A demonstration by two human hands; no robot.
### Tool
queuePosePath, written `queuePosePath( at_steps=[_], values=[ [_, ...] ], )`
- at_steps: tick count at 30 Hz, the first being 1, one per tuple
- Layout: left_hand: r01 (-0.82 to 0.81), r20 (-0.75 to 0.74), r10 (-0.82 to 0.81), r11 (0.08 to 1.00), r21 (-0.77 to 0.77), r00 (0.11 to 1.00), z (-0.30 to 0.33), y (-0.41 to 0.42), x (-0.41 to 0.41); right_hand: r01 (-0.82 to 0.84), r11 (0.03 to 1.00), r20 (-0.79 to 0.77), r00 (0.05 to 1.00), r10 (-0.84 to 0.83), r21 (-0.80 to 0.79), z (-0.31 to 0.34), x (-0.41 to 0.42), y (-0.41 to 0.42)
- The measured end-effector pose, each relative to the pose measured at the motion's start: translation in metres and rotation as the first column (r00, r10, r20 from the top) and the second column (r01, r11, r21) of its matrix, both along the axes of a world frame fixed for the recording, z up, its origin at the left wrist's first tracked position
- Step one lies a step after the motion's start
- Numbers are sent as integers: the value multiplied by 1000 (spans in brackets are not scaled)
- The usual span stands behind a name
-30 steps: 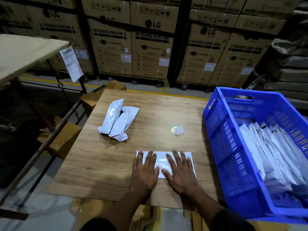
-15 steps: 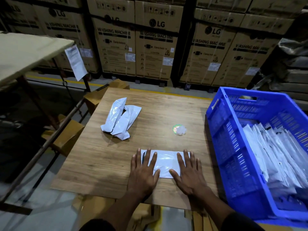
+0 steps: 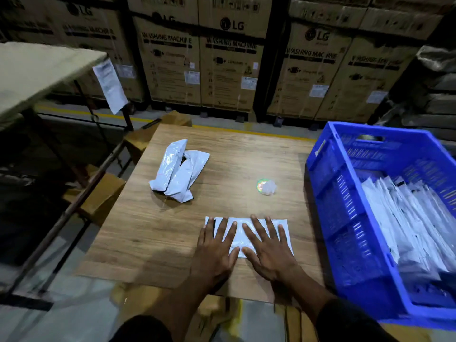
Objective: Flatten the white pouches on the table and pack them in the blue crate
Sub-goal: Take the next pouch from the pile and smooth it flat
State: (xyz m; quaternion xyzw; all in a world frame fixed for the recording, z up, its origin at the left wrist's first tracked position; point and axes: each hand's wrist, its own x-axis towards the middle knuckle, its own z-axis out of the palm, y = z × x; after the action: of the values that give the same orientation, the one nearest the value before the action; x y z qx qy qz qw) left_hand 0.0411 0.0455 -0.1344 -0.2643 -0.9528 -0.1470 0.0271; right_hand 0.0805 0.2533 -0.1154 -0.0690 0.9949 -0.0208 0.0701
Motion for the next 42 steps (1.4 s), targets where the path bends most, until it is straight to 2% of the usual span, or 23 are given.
queuePosePath(
  at_steps=[5,8,10,14,17,19,22,25,29,33,36,39,41,42],
  values=[
    [25,-3,-25,1000,-18,1000,-2,-3,-5,-33,999,37,999,33,-6,12,0,2],
    [53,-14,-53,999,-11,998,0,-4,1,-87,995,-4,996,88,43,13,14,8],
    [76,-25,-77,997,-30,997,1,-3,-1,-67,997,-11,998,68,29,12,19,10],
    [76,27,-75,996,-45,997,2,-1,-4,-8,1000,17,1000,8,3,12,18,4],
    [99,58,-95,992,-73,994,4,-5,-4,-45,999,41,998,46,-18,15,18,6],
    [104,43,-101,991,-84,994,4,-5,-7,-86,996,-19,996,87,9,17,20,11],
    [96,59,-91,990,-103,994,8,-7,-12,-144,986,-193,969,157,82,13,27,14],
    [106,73,-97,987,-122,993,10,-9,-15,-130,986,-298,941,157,109,9,32,8],
    [113,6,-113,981,-160,994,12,-13,-14,-81,986,-338,932,127,148,12,27,-1],
    [101,-56,-113,977,-186,992,23,-13,-9,-67,995,-347,933,91,80,22,25,-2],
    [78,-119,-106,972,-222,987,31,-15,-12,-205,973,-356,906,230,107,39,30,-5],
    [29,-162,-64,976,-214,985,40,-19,-15,-449,857,-377,770,515,255,49,37,-6],
    [38,-212,-89,972,-230,973,42,-22,-17,-517,805,-341,730,593,292,42,36,-5],
    [43,-225,-96,972,-231,970,45,-23,-17,-514,808,-351,729,588,286,39,33,-5]
  ],
)
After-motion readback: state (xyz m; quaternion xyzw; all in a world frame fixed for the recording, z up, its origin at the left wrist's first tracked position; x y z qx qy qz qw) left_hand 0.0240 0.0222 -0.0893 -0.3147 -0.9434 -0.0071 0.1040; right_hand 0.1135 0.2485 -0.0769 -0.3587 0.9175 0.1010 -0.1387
